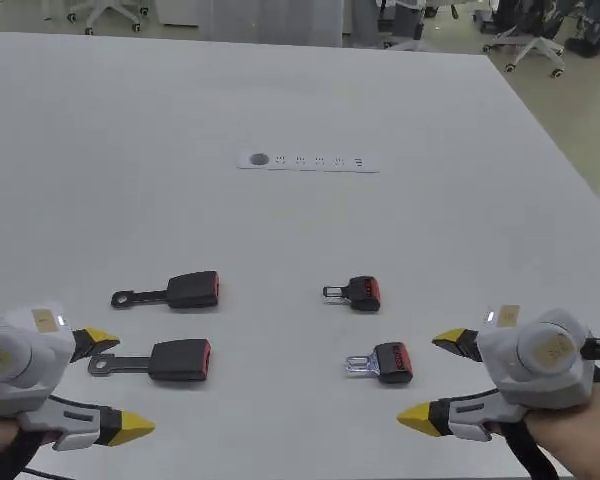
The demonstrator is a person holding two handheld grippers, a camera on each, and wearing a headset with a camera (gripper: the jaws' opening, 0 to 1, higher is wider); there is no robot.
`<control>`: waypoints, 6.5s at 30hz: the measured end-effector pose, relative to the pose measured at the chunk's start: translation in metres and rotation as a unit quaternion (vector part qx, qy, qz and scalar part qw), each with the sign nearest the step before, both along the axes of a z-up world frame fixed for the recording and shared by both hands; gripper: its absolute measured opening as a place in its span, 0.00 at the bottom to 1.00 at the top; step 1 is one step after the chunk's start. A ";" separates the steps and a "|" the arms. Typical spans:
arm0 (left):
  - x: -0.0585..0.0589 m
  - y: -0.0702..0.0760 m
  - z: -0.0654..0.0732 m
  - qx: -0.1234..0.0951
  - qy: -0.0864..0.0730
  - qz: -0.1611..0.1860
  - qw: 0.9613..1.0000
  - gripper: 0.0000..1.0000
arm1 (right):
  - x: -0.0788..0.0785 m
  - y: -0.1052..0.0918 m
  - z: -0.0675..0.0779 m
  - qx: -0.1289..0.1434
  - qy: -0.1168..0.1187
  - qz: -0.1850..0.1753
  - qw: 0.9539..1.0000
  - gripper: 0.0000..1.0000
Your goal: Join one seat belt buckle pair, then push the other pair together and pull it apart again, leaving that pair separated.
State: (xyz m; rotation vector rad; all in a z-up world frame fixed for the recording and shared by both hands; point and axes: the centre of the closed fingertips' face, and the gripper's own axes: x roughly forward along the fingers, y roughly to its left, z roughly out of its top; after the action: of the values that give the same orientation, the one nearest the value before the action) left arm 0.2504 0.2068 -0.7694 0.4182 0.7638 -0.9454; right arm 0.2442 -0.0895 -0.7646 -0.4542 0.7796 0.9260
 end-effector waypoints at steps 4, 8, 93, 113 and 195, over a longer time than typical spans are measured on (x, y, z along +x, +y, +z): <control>0.008 0.000 -0.002 0.013 -0.006 -0.001 1.000 0.71 | 0.003 0.001 -0.006 -0.015 0.001 0.016 1.000 0.63; 0.010 -0.002 -0.006 0.014 -0.002 -0.010 1.000 0.69 | 0.004 0.004 -0.016 -0.026 0.001 0.045 0.999 0.60; 0.049 -0.020 -0.074 0.156 0.035 -0.243 0.957 0.34 | 0.055 0.040 -0.077 -0.134 0.040 0.194 0.971 0.33; 0.048 -0.020 -0.075 0.167 0.044 -0.249 0.953 0.34 | 0.050 0.121 -0.075 -0.070 0.023 0.201 0.977 0.33; 0.048 -0.022 -0.075 0.189 0.054 -0.253 0.947 0.33 | 0.052 0.209 -0.072 -0.021 -0.014 0.232 0.972 0.30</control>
State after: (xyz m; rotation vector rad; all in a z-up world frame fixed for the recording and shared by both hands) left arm 0.2980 0.1853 -0.8448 0.9355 0.9636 -1.3108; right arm 0.2961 0.1195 -0.8369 -0.7033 0.6797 1.3363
